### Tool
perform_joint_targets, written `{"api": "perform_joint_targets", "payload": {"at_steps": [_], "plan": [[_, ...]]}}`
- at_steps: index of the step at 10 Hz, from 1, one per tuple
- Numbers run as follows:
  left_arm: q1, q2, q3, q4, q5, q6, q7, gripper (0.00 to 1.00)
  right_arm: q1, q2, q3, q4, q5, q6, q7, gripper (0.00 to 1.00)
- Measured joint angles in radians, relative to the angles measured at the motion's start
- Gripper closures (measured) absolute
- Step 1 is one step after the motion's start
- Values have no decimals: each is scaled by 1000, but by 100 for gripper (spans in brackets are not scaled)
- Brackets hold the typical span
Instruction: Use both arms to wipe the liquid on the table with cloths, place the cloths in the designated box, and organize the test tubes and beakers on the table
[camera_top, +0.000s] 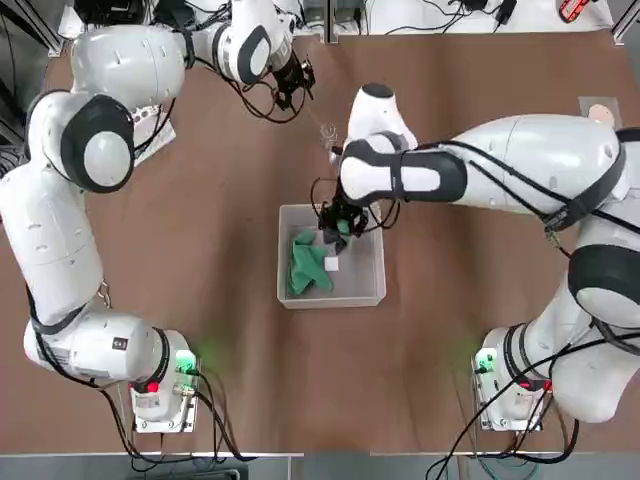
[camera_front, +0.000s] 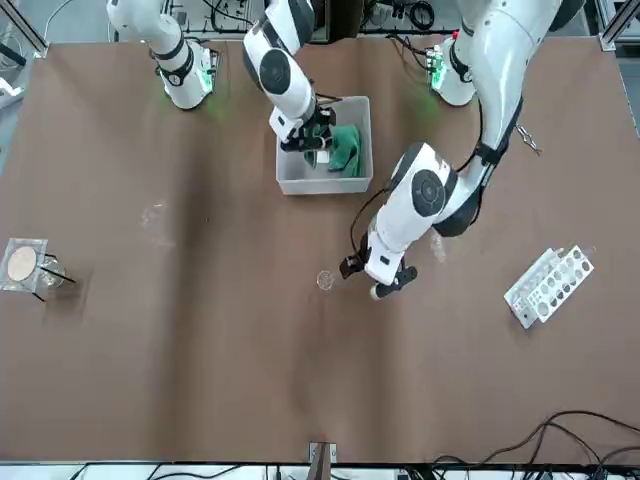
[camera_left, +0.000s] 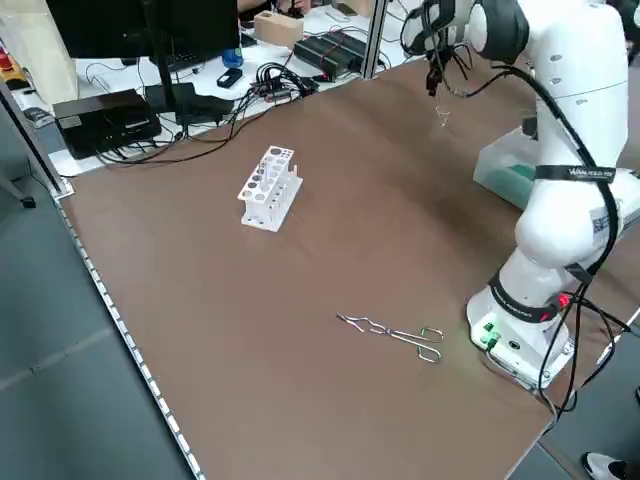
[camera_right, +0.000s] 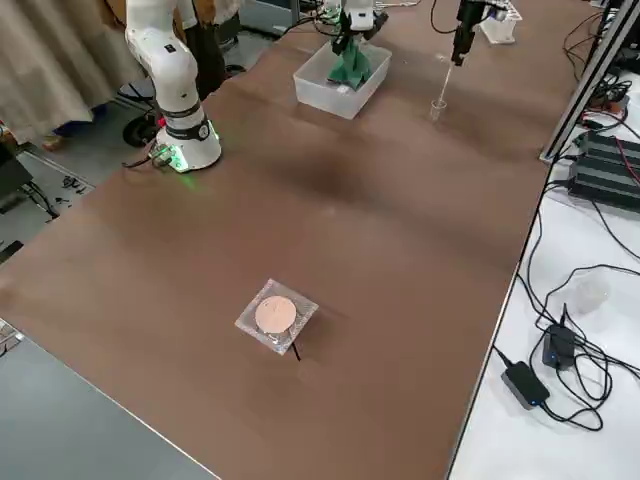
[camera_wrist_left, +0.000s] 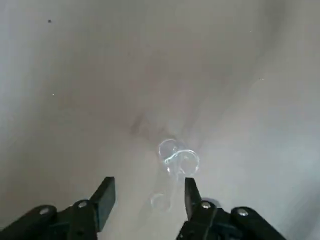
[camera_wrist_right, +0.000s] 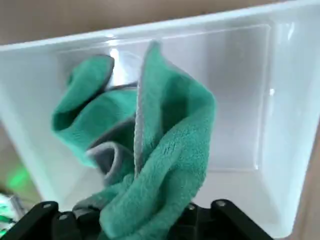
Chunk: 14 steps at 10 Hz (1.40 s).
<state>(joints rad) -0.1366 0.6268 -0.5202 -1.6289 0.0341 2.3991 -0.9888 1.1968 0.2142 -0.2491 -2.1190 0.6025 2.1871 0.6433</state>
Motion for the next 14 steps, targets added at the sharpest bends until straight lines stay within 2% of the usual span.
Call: {"api": "perform_joint_targets", "payload": {"at_steps": [1, 2, 3, 5, 7, 9, 10, 12, 14], "plan": [[-1, 10, -1, 0, -5, 3, 0, 44, 0, 1, -4, -15, 0, 1, 0, 87], [-3, 13, -1, 1, -11, 3, -1, 47, 0, 2, -8, -24, -2, 3, 0, 81], [-9, 13, -2, 1, -13, 3, -7, 47, 0, 3, -14, -26, -18, 4, -1, 67], [-24, 13, -3, 1, -14, 3, -21, 47, -8, 3, -28, -14, -93, 14, -1, 35], [-28, 13, -5, 2, -14, 3, -27, 47, -49, 1, -37, 49, -138, 19, -13, 11], [-29, 14, -6, 3, -14, 12, -28, 52, -118, -1, -40, 123, -143, 19, -67, 1], [-29, 15, -6, 3, -14, 19, -28, 53, -185, -1, -41, 137, -143, 20, -165, 1], [-30, 17, -6, 4, -14, 30, -28, 59, -354, 5, -44, 167, -140, -8, -478, 1], [-30, 22, -6, 4, -14, 57, -28, 59, -466, 37, -43, 223, -138, -53, -737, 1]]}}
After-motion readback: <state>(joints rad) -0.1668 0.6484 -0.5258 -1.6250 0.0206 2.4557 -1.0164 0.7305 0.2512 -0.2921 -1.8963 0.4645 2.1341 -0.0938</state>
